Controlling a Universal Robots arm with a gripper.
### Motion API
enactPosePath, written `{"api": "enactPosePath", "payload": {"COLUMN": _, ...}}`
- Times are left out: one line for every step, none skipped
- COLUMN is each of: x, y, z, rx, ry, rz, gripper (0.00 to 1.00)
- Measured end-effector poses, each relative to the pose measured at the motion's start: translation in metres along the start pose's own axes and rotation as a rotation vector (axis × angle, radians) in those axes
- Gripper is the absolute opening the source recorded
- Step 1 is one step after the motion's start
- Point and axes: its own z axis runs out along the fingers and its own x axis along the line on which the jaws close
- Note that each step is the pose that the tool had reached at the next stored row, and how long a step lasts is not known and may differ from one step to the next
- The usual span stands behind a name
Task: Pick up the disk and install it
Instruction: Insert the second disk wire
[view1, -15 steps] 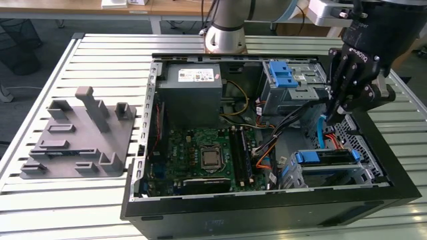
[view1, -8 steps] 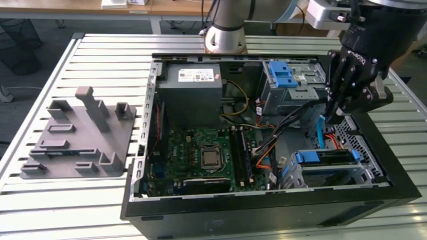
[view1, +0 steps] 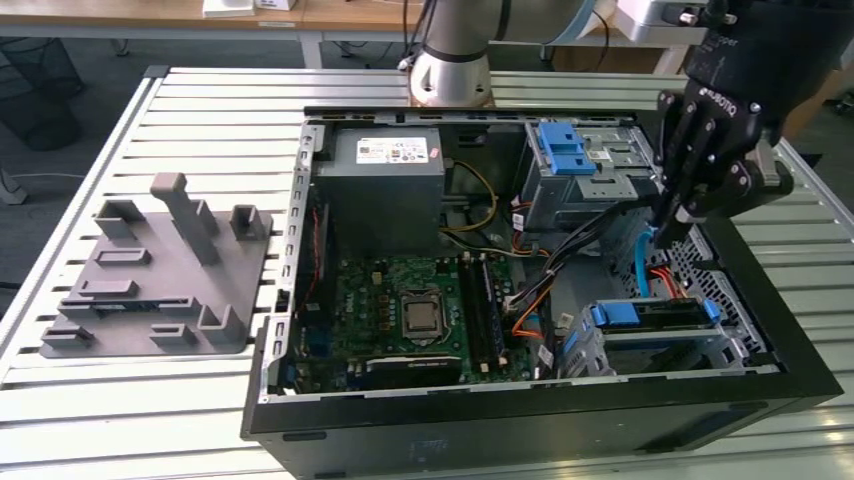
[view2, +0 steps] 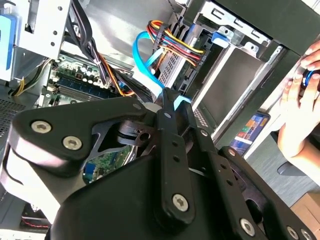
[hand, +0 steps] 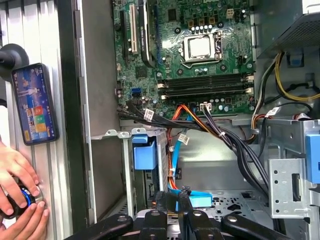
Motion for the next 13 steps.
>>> {"api": "enactPosePath", "payload": {"x": -0.001, "y": 0.0002, "z": -0.0002, "rx": 0.0001, "ry": 0.0005, "rz": 0.0, "gripper": 0.24}}
{"api": "enactPosePath", "payload": {"x": -0.0022, "y": 0.0004, "z": -0.0004, "rx": 0.0001, "ry": 0.0011, "rz": 0.0, "gripper": 0.24}}
{"api": "enactPosePath", "payload": {"x": -0.0035, "y": 0.0005, "z": -0.0006, "rx": 0.0002, "ry": 0.0016, "rz": 0.0, "gripper": 0.24}}
{"api": "enactPosePath", "payload": {"x": -0.0048, "y": 0.0006, "z": -0.0008, "rx": 0.0003, "ry": 0.0022, "rz": 0.0, "gripper": 0.24}}
{"api": "enactPosePath", "payload": {"x": -0.0057, "y": 0.0007, "z": -0.0008, "rx": 0.0003, "ry": 0.003, "rz": 0.0, "gripper": 0.24}}
{"api": "enactPosePath", "payload": {"x": -0.0061, "y": 0.0008, "z": -0.0006, "rx": 0.0008, "ry": 0.0047, "rz": 0.0, "gripper": 0.24}}
{"api": "enactPosePath", "payload": {"x": -0.0064, "y": 0.0009, "z": 0.0, "rx": 0.0018, "ry": 0.0077, "rz": 0.0, "gripper": 0.24}}
{"api": "enactPosePath", "payload": {"x": -0.0067, "y": 0.0009, "z": 0.0008, "rx": 0.0031, "ry": 0.0114, "rz": 0.0, "gripper": 0.24}}
{"api": "enactPosePath", "payload": {"x": -0.0069, "y": 0.0009, "z": 0.0017, "rx": 0.0046, "ry": 0.0151, "rz": 0.0, "gripper": 0.24}}
{"api": "enactPosePath", "payload": {"x": -0.0072, "y": 0.0009, "z": 0.0024, "rx": 0.0062, "ry": 0.0195, "rz": 0.001, "gripper": 0.24}}
{"api": "enactPosePath", "payload": {"x": -0.0074, "y": 0.0009, "z": 0.0033, "rx": 0.0077, "ry": 0.0234, "rz": 0.001, "gripper": 0.24}}
{"api": "enactPosePath", "payload": {"x": -0.0076, "y": 0.0009, "z": 0.0042, "rx": 0.0092, "ry": 0.0271, "rz": 0.001, "gripper": 0.24}}
{"api": "enactPosePath", "payload": {"x": -0.0078, "y": 0.001, "z": 0.0051, "rx": 0.011, "ry": 0.0309, "rz": 0.001, "gripper": 0.24}}
